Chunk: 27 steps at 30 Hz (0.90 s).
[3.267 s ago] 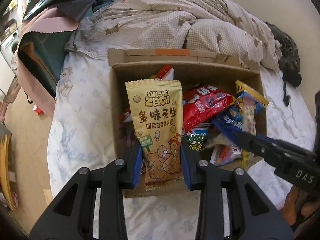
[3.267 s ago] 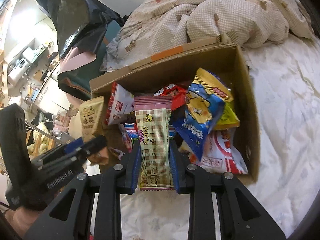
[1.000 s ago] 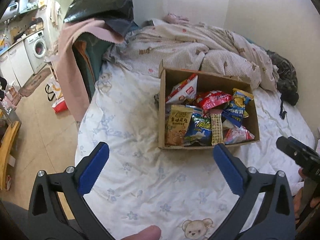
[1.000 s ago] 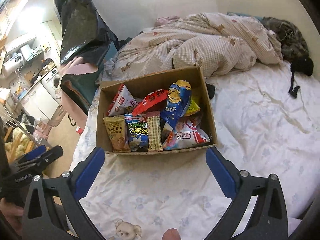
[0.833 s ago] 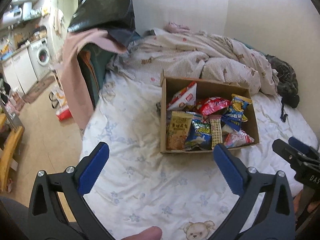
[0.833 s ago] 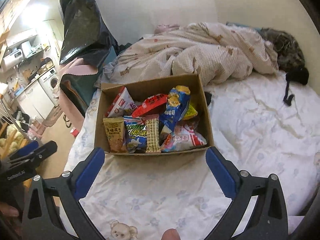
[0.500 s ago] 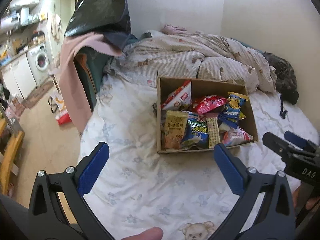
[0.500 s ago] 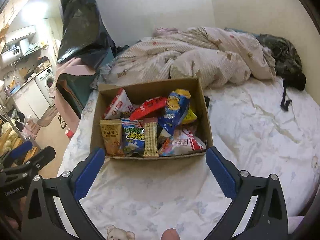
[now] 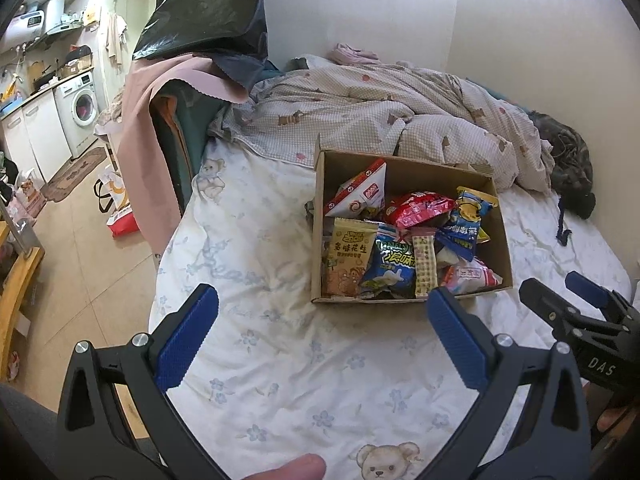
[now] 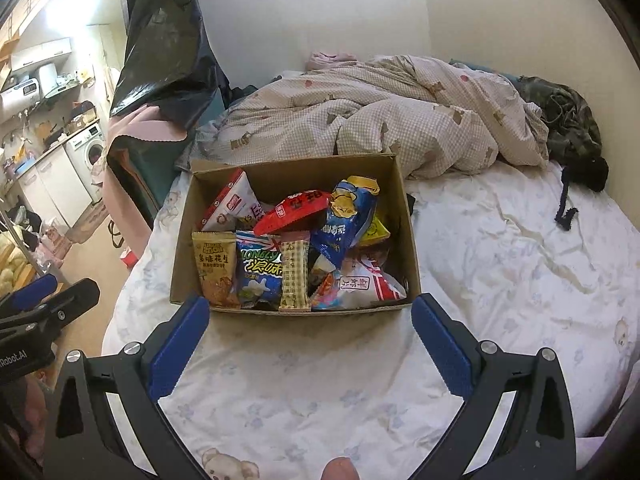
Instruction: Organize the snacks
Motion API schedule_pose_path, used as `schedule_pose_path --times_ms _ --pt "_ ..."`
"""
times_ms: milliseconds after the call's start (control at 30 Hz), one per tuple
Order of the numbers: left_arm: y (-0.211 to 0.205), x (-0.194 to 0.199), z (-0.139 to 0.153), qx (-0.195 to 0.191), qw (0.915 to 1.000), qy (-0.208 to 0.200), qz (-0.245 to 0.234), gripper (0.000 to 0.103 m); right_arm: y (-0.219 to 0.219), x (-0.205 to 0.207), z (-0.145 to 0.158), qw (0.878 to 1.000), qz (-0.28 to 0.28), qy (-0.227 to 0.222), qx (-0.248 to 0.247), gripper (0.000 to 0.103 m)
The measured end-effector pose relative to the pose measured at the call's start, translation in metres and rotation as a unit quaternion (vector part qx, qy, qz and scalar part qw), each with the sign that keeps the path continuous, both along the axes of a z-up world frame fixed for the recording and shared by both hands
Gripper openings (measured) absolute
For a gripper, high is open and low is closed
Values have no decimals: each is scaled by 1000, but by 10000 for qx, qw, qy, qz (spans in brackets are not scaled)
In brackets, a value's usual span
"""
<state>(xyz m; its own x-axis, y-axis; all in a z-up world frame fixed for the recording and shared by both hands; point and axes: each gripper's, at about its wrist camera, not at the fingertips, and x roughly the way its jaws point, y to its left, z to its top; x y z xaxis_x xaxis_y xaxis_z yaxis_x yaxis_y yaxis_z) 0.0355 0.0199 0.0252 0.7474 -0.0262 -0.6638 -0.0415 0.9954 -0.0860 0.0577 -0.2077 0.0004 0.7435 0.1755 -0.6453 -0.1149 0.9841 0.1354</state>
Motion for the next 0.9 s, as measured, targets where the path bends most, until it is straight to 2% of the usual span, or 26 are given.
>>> schedule_pose_path --times_ms 900 --pt "-3 0 -3 60 10000 56 -41 103 0 0 0 10000 -17 1 7 103"
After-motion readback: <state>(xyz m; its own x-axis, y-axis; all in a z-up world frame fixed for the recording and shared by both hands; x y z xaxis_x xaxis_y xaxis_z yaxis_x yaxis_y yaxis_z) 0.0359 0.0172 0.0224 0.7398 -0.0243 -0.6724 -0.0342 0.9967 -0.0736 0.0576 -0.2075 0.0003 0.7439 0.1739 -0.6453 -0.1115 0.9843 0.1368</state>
